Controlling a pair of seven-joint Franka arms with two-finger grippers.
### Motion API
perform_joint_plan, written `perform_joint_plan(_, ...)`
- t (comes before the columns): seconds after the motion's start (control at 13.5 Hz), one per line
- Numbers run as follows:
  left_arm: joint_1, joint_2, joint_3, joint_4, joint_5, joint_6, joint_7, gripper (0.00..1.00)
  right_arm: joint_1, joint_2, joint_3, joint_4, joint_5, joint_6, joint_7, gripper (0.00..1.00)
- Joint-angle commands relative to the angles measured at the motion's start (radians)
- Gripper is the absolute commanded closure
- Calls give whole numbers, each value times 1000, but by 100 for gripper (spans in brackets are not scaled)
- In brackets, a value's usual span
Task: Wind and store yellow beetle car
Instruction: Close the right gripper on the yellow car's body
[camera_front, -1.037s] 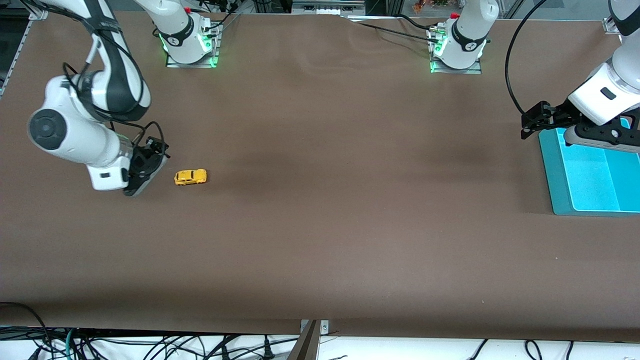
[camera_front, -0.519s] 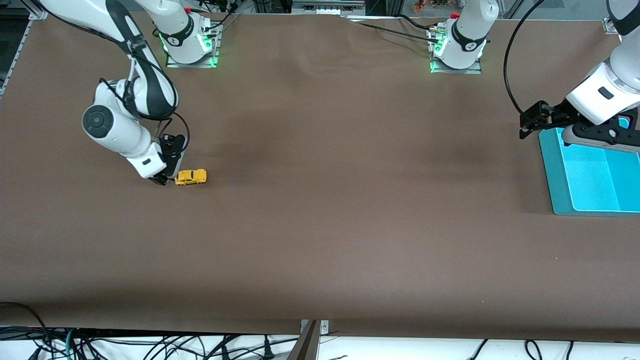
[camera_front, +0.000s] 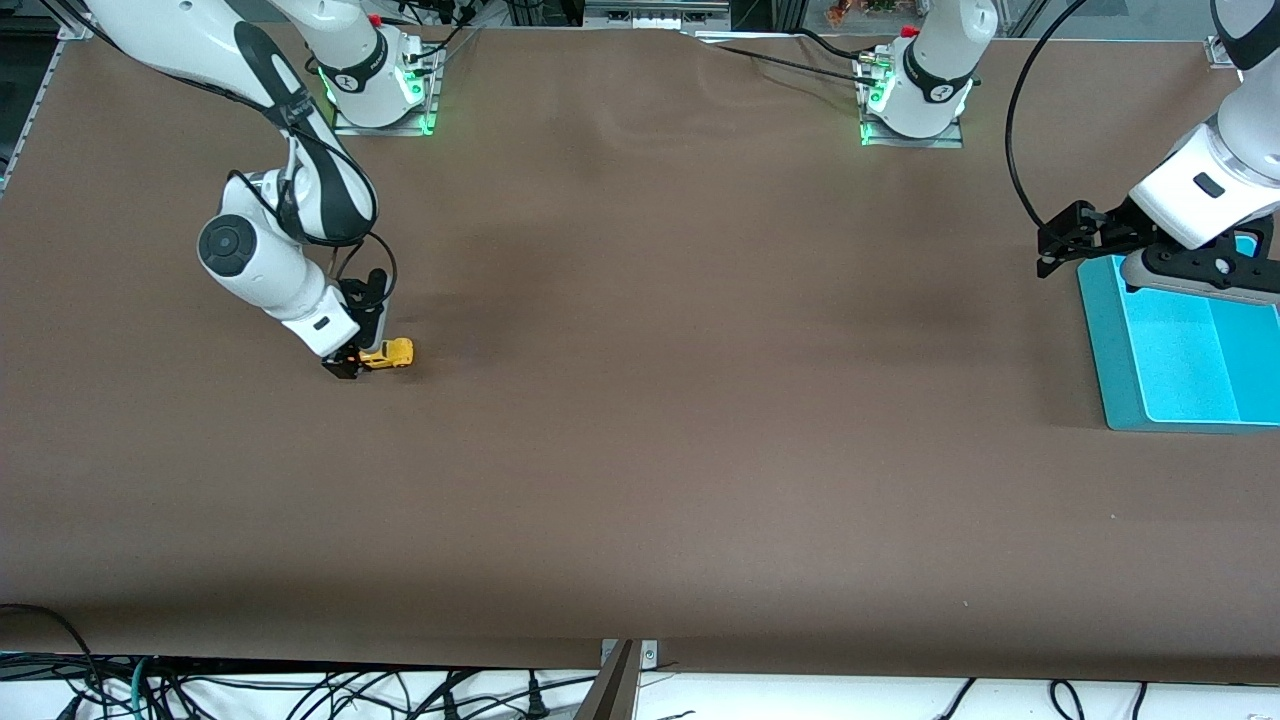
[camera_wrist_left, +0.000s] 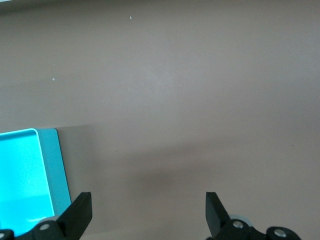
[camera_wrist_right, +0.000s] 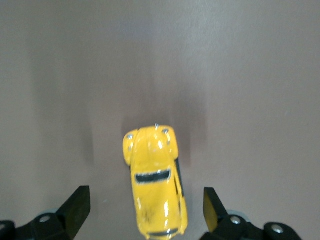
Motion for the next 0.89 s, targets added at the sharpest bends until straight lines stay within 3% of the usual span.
perform_joint_plan(0.0, -3, 16, -2, 35, 14, -26, 7, 0, 1, 34, 5, 10, 8, 41, -20, 9)
perform_joint_plan(0.52, -3, 14, -4, 35, 14, -28, 7, 0, 1, 30, 6, 9, 7, 35, -28, 77)
perform_joint_plan(0.67, -3, 14, -4, 35, 14, -28, 7, 0, 1, 18, 37, 13, 8, 31, -20, 91)
perform_joint_plan(0.81, -3, 14, -4, 35, 14, -28, 7, 0, 1, 2, 74, 22, 8, 22, -8, 93)
